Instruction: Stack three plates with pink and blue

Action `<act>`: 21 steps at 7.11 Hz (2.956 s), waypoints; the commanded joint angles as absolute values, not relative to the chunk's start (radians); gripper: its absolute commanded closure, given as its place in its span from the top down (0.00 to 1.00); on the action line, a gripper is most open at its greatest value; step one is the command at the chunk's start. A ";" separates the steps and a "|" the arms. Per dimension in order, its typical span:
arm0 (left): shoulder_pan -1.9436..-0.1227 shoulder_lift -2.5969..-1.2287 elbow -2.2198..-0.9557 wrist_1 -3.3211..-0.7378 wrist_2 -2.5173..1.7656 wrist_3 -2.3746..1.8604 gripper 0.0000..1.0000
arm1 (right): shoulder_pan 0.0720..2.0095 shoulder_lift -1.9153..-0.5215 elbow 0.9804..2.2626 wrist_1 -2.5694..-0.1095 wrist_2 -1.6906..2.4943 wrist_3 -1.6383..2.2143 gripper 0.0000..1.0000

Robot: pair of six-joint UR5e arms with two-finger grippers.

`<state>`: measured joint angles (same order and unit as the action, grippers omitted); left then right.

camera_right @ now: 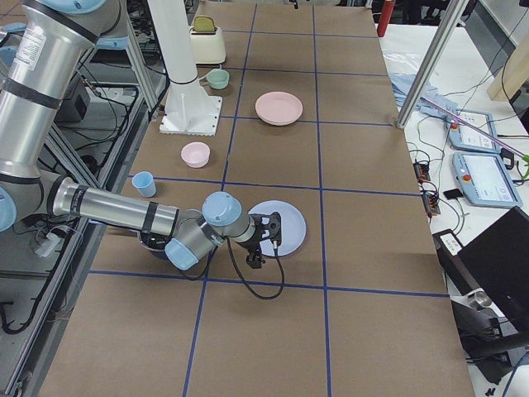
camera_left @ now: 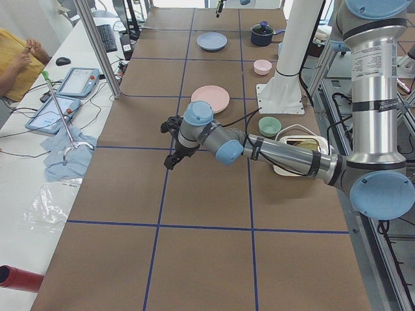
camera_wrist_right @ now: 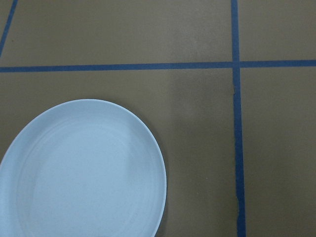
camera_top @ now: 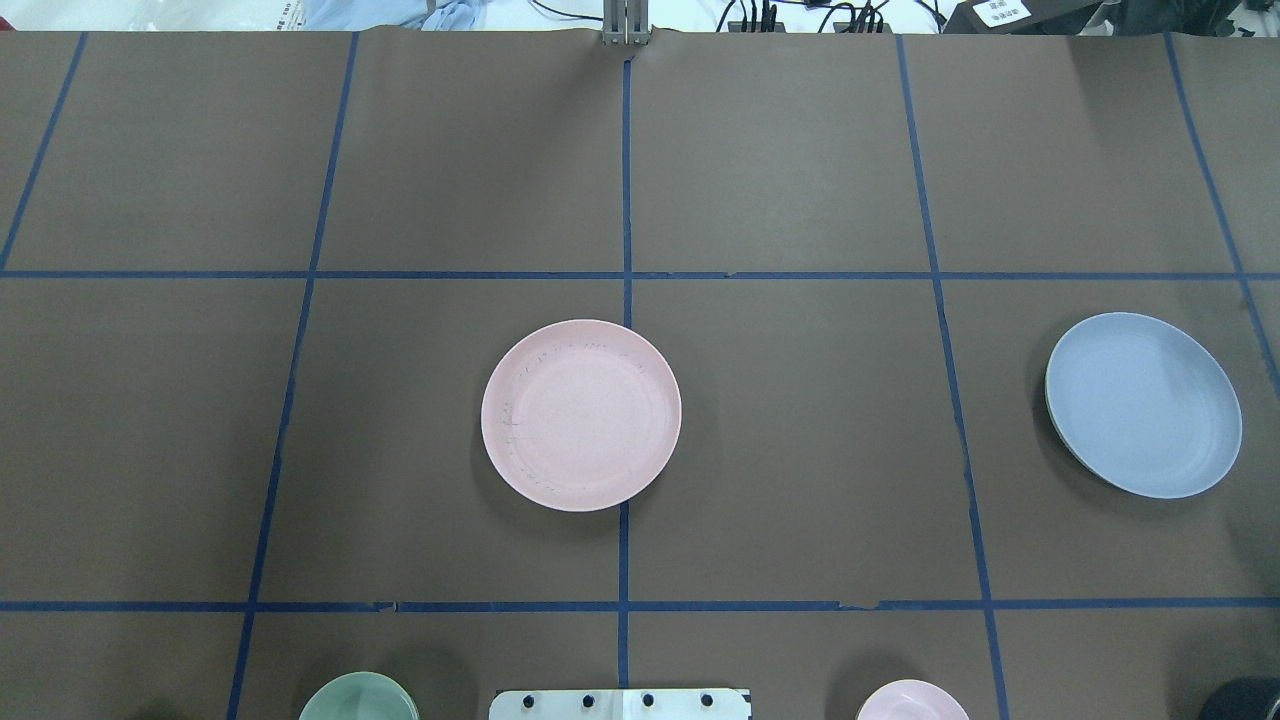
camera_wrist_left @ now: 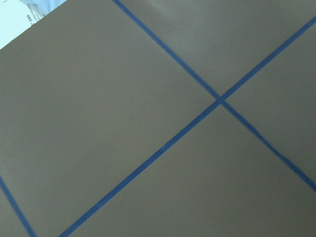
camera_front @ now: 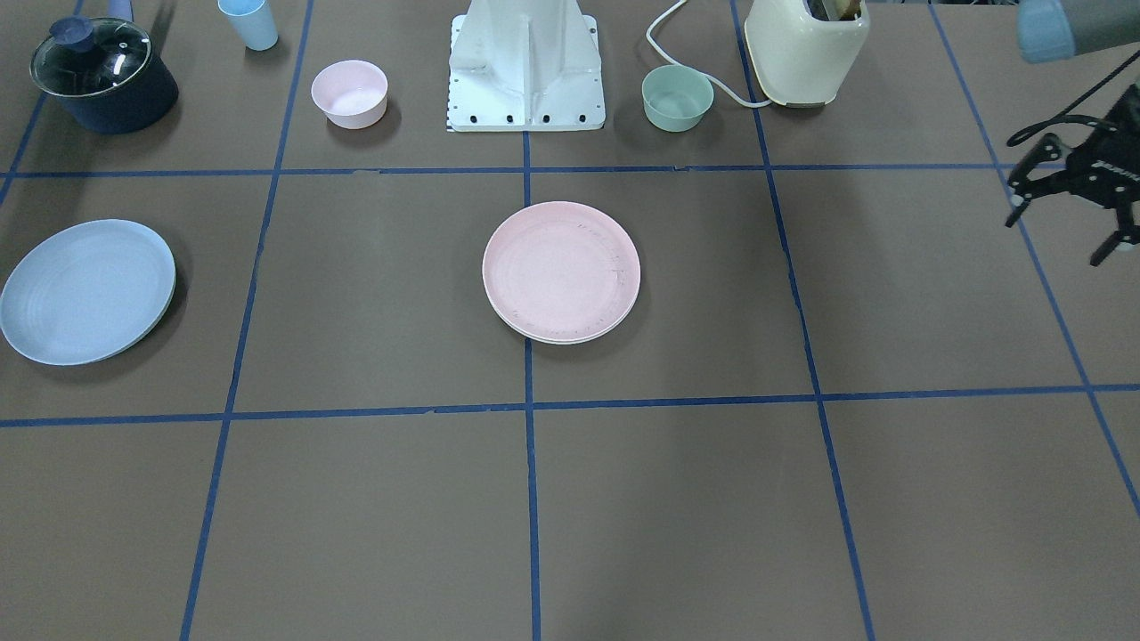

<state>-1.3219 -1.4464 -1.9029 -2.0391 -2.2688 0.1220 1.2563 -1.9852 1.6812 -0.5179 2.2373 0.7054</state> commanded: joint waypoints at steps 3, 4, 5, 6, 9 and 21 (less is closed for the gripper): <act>-1.335 -1.422 -1.893 -2.074 -2.270 0.133 1.00 | 1.028 -1.892 1.520 -0.393 2.020 0.856 0.99; -1.335 -1.422 -1.893 -2.074 -2.269 0.133 1.00 | 1.022 -1.890 1.496 -0.368 2.020 0.857 0.93; -1.333 -1.422 -1.891 -2.074 -2.269 0.132 1.00 | 1.013 -1.888 1.490 -0.368 2.019 0.857 0.79; -1.333 -1.424 -1.890 -2.075 -2.269 0.132 1.00 | 1.008 -1.888 1.480 -0.367 2.020 0.859 0.53; -1.333 -1.424 -1.882 -2.077 -2.269 0.133 1.00 | 1.005 -1.876 1.477 -0.359 2.022 0.858 0.05; -1.699 -1.381 -1.831 -1.858 -2.278 0.301 1.00 | 0.735 -1.265 1.976 -1.217 1.911 1.364 0.00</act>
<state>-1.6601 -1.4039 -1.8237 -1.9057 -2.2696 0.2994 0.8729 -1.3682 1.9144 -1.0937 2.0423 1.2340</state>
